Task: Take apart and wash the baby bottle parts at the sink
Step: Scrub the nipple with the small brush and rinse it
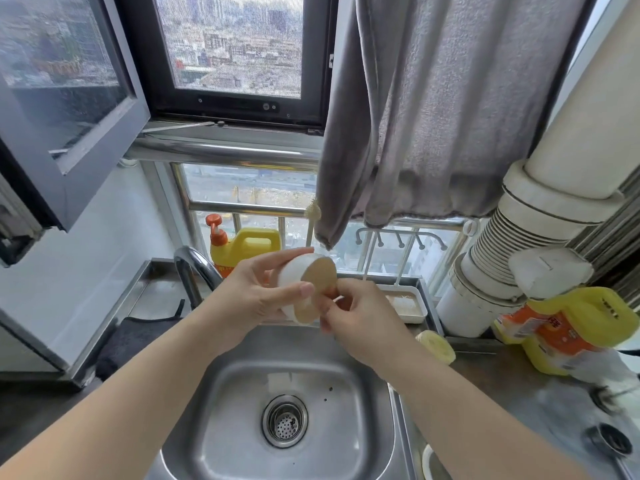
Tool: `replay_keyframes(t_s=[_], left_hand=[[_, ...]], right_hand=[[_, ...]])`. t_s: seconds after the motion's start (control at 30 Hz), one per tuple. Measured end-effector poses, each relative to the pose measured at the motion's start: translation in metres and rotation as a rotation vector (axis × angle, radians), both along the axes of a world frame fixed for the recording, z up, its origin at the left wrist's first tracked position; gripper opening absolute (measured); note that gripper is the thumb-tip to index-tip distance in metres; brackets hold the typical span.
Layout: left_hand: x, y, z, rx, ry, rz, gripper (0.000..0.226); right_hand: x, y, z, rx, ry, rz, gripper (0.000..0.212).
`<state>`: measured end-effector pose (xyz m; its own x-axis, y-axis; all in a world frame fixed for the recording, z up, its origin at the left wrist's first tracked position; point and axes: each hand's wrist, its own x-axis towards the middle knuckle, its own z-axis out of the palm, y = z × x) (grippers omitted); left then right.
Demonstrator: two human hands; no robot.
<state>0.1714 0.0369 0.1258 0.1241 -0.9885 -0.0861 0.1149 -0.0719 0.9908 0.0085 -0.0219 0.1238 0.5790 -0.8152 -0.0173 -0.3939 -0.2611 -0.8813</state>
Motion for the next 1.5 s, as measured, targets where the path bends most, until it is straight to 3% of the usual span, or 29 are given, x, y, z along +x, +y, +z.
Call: replay_keyframes(t_s=[0.07, 0.13, 0.23, 0.33, 0.37, 0.43, 0.47, 0.6, 0.7, 0.77, 0.87, 0.93, 1.03, 1.13, 1.2, 1.33, 1.5], left_hand=[[-0.003, 0.000, 0.004, -0.020, -0.044, -0.025, 0.065], [-0.003, 0.001, 0.007, -0.024, -0.097, -0.021, 0.053], [-0.004, 0.000, 0.005, -0.006, -0.197, -0.019, 0.046], [-0.004, 0.000, 0.001, 0.033, -0.159, -0.004, 0.045], [-0.002, 0.001, 0.000, 0.055, -0.143, 0.004, 0.043], [0.001, 0.003, 0.001, 0.104, -0.099, 0.028, 0.037], [0.002, 0.004, 0.002, 0.129, -0.078, 0.030, 0.035], [0.002, 0.006, 0.008, 0.187, -0.092, -0.054, 0.038], [-0.003, 0.004, 0.013, 0.182, -0.176, -0.061, 0.036], [-0.005, 0.003, 0.011, 0.191, -0.216, -0.040, 0.039], [-0.005, 0.004, 0.006, 0.226, -0.246, -0.037, 0.036], [-0.001, 0.005, 0.007, 0.246, -0.262, -0.080, 0.028], [0.007, 0.009, 0.013, 0.228, -0.309, -0.167, 0.038], [0.013, 0.010, 0.010, 0.165, -0.341, -0.131, 0.077], [0.012, 0.011, 0.006, 0.102, -0.325, -0.052, 0.088], [0.009, 0.012, -0.009, -0.012, -0.288, 0.030, 0.080], [0.008, 0.017, -0.018, -0.108, -0.118, -0.010, 0.078]], right_hand=[[0.002, 0.000, 0.000, 0.016, -0.004, 0.021, 0.020], [0.003, 0.001, 0.004, -0.099, 0.039, 0.032, 0.023], [0.004, 0.002, 0.010, -0.435, 0.285, 0.103, 0.013], [0.002, 0.008, 0.008, -0.835, 0.553, 0.128, 0.008], [0.000, 0.009, 0.007, -0.903, 0.640, 0.128, 0.016], [-0.005, 0.005, 0.002, -0.943, 0.607, 0.050, 0.033], [-0.005, 0.002, 0.001, -0.904, 0.550, 0.037, 0.027], [-0.007, 0.000, -0.003, -0.437, 0.276, 0.112, 0.009], [-0.003, 0.005, -0.003, -0.275, 0.137, 0.113, 0.022], [0.000, 0.008, 0.002, -0.379, 0.273, 0.151, 0.012], [0.000, 0.013, 0.003, -0.799, 0.563, 0.234, 0.024], [0.000, 0.017, -0.004, -0.928, 0.610, 0.287, 0.033], [-0.002, 0.011, -0.004, -0.691, 0.433, 0.150, 0.016], [-0.001, 0.005, -0.007, -0.345, 0.188, 0.108, 0.012], [-0.001, 0.006, -0.007, -0.195, 0.094, 0.065, 0.014], [-0.002, 0.006, -0.006, 0.064, 0.024, -0.003, 0.013], [-0.001, 0.007, -0.006, 0.328, -0.074, 0.017, 0.017]])
